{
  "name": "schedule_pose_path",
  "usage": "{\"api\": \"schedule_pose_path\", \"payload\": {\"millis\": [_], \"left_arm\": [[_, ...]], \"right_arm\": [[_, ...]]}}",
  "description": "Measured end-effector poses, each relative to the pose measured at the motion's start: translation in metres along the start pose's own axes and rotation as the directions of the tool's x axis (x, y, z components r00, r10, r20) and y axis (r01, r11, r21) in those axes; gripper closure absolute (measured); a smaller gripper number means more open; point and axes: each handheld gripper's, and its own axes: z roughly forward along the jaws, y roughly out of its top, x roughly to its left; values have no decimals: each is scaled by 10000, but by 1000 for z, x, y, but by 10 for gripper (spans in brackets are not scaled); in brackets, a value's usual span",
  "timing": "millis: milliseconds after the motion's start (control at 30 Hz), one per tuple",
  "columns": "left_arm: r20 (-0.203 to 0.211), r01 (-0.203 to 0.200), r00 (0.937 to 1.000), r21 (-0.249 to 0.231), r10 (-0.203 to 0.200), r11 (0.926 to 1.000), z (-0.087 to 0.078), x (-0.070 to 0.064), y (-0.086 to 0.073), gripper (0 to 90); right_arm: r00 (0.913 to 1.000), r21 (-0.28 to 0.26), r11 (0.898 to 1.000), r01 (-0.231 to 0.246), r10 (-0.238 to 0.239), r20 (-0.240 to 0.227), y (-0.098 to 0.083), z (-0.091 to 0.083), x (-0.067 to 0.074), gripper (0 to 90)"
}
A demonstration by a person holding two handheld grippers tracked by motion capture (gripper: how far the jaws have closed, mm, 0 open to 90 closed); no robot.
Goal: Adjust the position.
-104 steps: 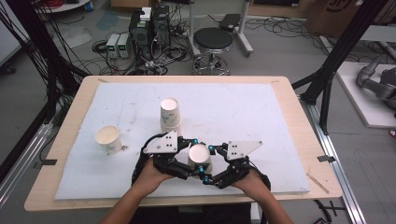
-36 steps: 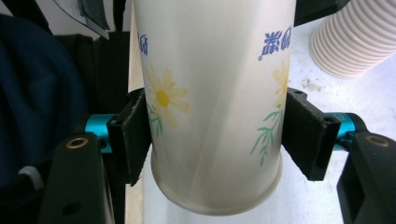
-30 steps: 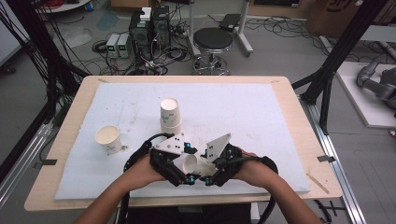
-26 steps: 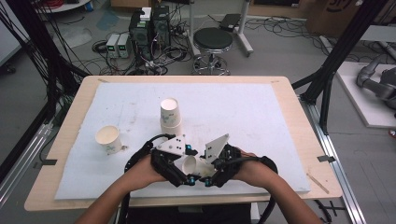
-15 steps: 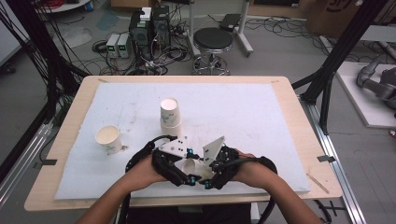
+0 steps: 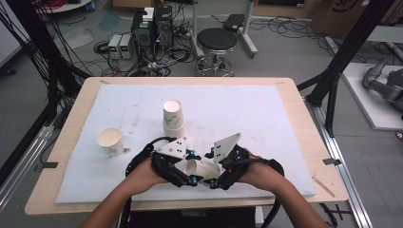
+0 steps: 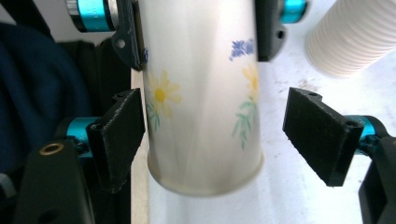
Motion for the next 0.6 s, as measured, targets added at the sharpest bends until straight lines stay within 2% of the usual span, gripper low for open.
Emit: {"api": "schedule_pose_path", "payload": {"millis": [200, 300, 367, 467, 600], "left_arm": [[-91, 152, 9998, -286, -155, 9995, -6, 2, -6, 365], [-125, 220, 9997, -446, -226, 9988, -8, 3, -9, 365], [-121, 282, 9995, -583, -290, 9979, -9, 4, -11, 365], [-247, 426, 9987, -864, -449, 9953, -10, 5, -16, 365], [-465, 528, 9971, -1344, -595, 9895, -13, 7, -22, 364]], "right_arm": [[9994, -957, 9949, -314, 326, 107, -6, -15, -2, 215], [9984, -1531, 9868, -520, 548, 146, -9, -21, -3, 215], [9967, -2080, 9757, -694, 764, 259, -12, -25, -4, 215], [9928, -2908, 9510, -1045, 1170, 260, -18, -31, -5, 215], [9881, -3640, 9237, -1197, 1464, 463, -25, -36, -4, 215]]}}
